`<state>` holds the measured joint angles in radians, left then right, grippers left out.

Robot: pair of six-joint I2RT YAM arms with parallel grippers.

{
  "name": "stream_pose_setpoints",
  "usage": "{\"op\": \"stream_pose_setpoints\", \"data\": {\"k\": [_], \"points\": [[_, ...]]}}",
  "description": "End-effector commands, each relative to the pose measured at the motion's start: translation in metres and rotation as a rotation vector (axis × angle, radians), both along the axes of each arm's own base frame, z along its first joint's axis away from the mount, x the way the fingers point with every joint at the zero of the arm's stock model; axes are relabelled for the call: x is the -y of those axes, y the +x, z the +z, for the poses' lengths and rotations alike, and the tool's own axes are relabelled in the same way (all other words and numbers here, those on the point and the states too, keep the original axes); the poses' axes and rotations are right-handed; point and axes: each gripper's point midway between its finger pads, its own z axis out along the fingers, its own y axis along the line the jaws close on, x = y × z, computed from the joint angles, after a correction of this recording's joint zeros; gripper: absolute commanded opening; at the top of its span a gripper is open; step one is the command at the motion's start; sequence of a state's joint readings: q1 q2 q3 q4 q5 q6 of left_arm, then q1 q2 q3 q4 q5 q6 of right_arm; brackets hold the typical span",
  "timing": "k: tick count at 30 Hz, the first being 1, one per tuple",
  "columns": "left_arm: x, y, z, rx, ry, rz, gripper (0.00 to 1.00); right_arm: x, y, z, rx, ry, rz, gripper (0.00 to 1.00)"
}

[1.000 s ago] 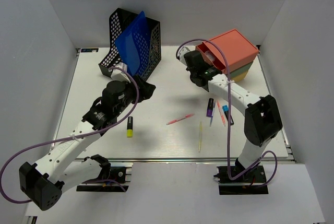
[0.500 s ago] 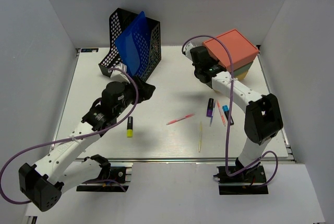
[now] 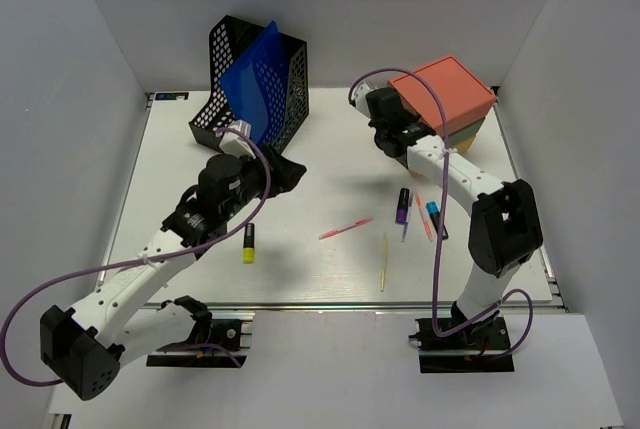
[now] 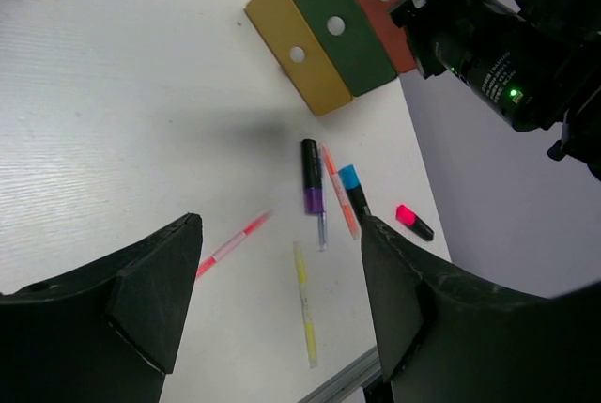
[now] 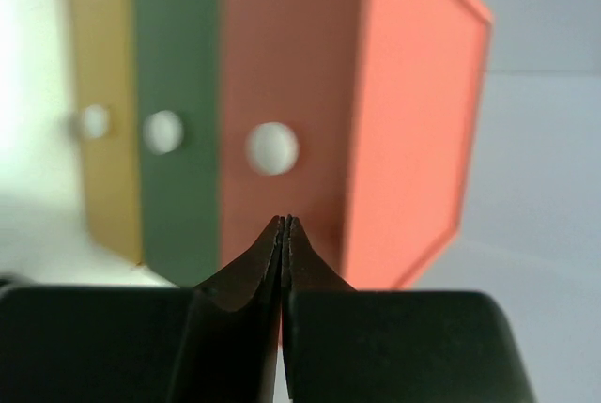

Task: Organize the desk

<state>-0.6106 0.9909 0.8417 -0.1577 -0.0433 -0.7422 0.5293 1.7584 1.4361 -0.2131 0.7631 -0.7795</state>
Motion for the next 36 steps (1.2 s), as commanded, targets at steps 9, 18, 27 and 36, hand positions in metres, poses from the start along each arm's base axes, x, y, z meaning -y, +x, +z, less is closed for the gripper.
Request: {"op": "stream_pose_setpoints", "data": {"k": [9,18,27,36], "points": [[0.083,0.019,-0.007,0.006,-0.181,-0.301,0.38,-0.083,-0.112,0.090,-0.328,0.705,0.476,0.32],[0.161,0.067,-0.007,0.035,-0.363,-0.466,0.38,-0.054,-0.154,0.093,-0.419,1.071,0.381,0.00],[0.219,0.135,-0.036,-0.024,-0.470,-0.457,0.60,-0.035,-0.203,0.107,-0.525,1.334,0.508,0.65],[0.249,0.169,-0.060,-0.058,-0.569,-0.412,0.62,-0.021,-0.208,0.117,-0.474,1.467,0.556,0.16]]}}
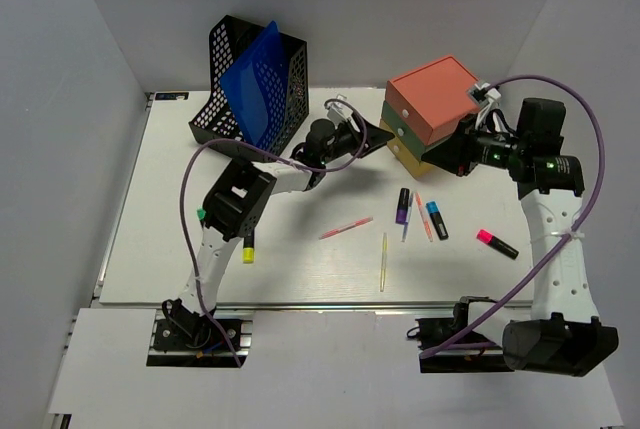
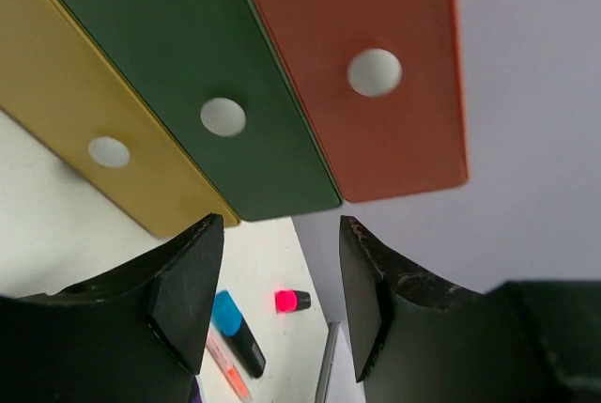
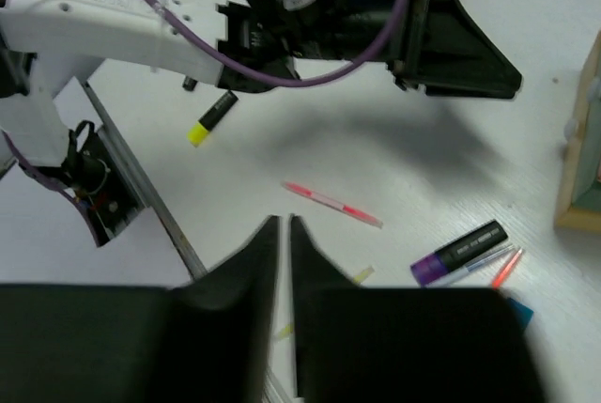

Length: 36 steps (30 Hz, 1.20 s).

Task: Organize the desk

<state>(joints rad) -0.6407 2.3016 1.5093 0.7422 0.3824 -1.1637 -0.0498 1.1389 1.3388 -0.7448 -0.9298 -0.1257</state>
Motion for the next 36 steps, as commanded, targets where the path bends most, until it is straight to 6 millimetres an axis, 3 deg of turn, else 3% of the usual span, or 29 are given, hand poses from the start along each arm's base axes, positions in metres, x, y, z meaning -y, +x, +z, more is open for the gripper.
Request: {"op": "stream_pose_setpoints", "data": {"k": [1,7,16,26,36], "points": [[0.015,0.007,0.042,0.055,-0.095,-0.002,0.62,-0.006,-0.005,0.012,0.022,0.102,0.073,0.00],[0.023,0.023,0.029,0.033,-0.098,0.019,0.63,-0.007,-0.013,0.005,0.040,0.138,0.116,0.00],[0.031,0.046,0.003,-0.033,-0.097,0.071,0.63,-0.003,-0.009,0.003,0.064,0.144,0.088,0.00],[0.037,0.053,-0.007,-0.056,-0.096,0.071,0.63,0.003,-0.004,-0.004,0.062,0.145,0.068,0.00],[0.042,0.055,-0.003,-0.066,-0.120,0.053,0.63,0.007,-0.003,-0.011,0.055,0.141,0.057,0.00]]}}
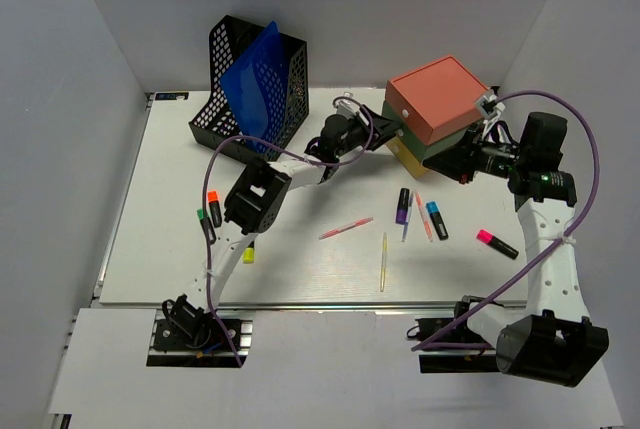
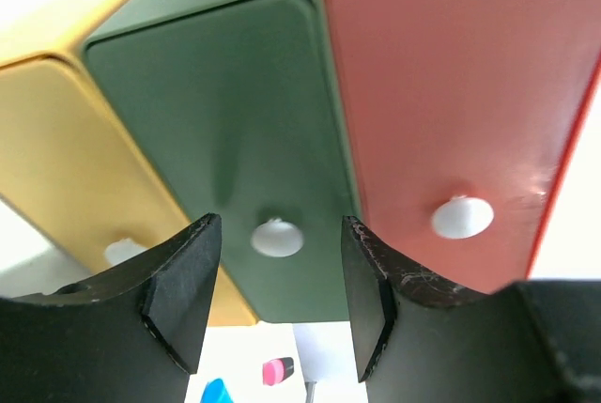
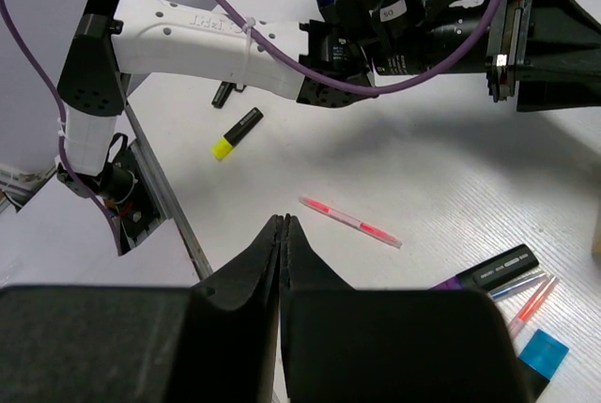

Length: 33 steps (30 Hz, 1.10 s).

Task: Organize the desk

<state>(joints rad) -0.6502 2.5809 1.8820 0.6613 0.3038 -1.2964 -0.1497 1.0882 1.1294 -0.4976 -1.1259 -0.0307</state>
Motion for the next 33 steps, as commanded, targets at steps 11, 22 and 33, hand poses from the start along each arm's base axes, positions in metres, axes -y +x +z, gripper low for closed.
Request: {"op": "stream_pose_setpoints", "data": {"k": [11,22,33], "points": [[0.010,0.003,0.016,0.008,-0.018,-0.022,0.62,0.004,-0.002,0.004,0.039,0.005,0.002,0.00],[0.014,-0.006,0.012,-0.004,-0.012,-0.046,0.58,0.005,-0.001,0.003,0.035,0.009,-0.003,0.00],[0.015,-0.007,0.012,-0.011,-0.025,-0.051,0.39,0.007,0.000,0.001,0.033,0.009,-0.008,0.00]]}}
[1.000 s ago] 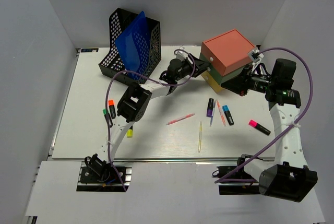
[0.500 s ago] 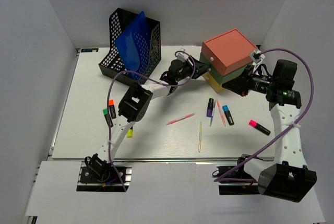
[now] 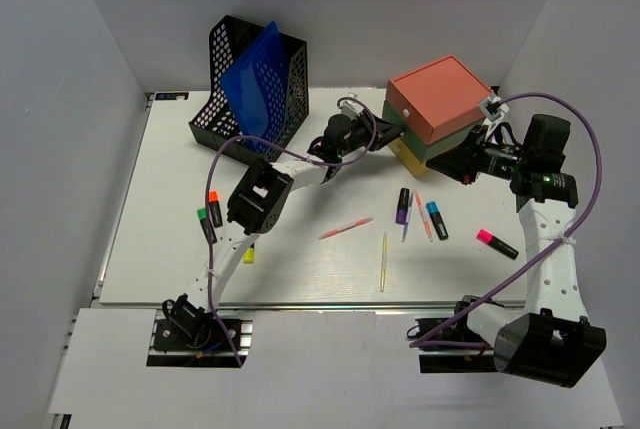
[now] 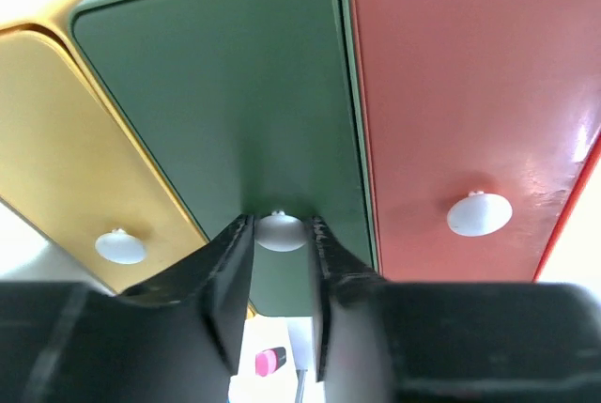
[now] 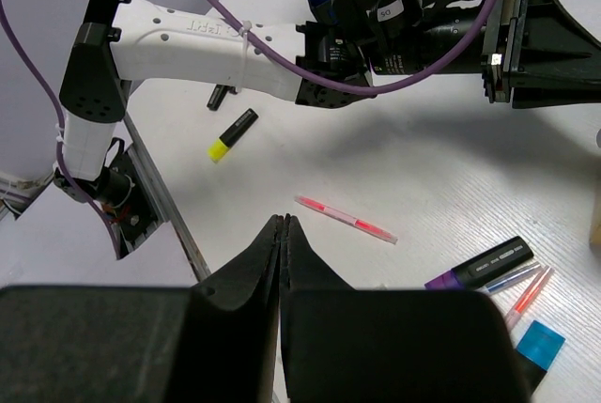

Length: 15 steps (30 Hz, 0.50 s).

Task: Organize the desk

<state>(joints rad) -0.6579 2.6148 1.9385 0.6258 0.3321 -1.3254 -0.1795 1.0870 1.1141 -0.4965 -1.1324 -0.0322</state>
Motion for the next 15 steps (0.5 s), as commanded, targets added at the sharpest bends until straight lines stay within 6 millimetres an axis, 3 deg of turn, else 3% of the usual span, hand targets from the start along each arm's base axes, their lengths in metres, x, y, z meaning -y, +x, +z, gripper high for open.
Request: {"op": "stream_pose_setpoints", "data": {"k": [1,6,10,15], "points": [[0.004,-0.004,0.016,0.024,-0.020,-0.016,0.36,0.000,-0.002,0.005,0.043,0.004,0.015,0.00],[0.001,-0.009,0.018,0.032,-0.032,-0.018,0.20,0.000,-0.002,0.005,0.046,0.001,0.013,0.00],[-0.007,-0.015,0.026,0.048,-0.038,-0.001,0.18,0.000,-0.003,0.004,0.048,-0.008,0.012,0.00],[-0.032,-0.017,0.041,0.073,-0.053,0.045,0.17,0.001,-0.004,0.003,0.052,-0.012,0.013,0.00]]}}
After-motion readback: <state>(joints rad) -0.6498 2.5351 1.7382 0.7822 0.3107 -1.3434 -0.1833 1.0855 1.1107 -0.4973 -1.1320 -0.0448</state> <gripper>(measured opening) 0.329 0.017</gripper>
